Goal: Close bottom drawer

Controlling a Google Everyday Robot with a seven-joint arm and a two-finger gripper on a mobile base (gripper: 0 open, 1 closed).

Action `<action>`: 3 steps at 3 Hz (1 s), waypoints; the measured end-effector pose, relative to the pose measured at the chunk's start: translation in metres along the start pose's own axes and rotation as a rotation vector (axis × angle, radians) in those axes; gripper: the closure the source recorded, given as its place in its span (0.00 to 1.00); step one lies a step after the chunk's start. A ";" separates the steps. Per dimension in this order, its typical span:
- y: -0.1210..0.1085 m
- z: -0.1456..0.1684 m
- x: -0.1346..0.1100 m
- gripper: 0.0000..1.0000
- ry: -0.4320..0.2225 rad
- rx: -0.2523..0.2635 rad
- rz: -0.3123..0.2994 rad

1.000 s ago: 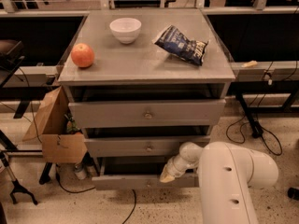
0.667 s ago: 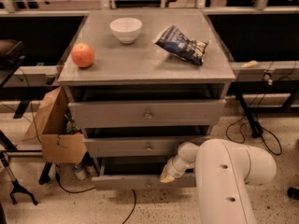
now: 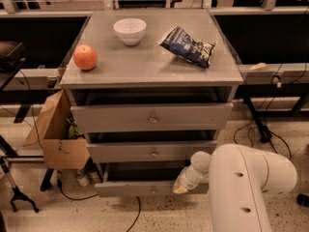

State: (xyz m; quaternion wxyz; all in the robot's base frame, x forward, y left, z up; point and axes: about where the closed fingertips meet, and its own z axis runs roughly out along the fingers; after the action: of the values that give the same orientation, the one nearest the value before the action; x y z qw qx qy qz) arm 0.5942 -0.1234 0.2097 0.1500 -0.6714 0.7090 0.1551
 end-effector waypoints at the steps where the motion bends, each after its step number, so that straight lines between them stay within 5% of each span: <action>1: 0.028 -0.008 0.018 1.00 -0.026 -0.011 0.081; 3: 0.043 0.003 0.029 1.00 -0.061 -0.012 0.110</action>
Offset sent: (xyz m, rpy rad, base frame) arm -0.0566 -0.0397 -0.0059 0.0680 0.0599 -0.1366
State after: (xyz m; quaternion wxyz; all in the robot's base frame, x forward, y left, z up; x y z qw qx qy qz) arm 0.5502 -0.1461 0.1961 0.1587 -0.6271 0.7391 0.1877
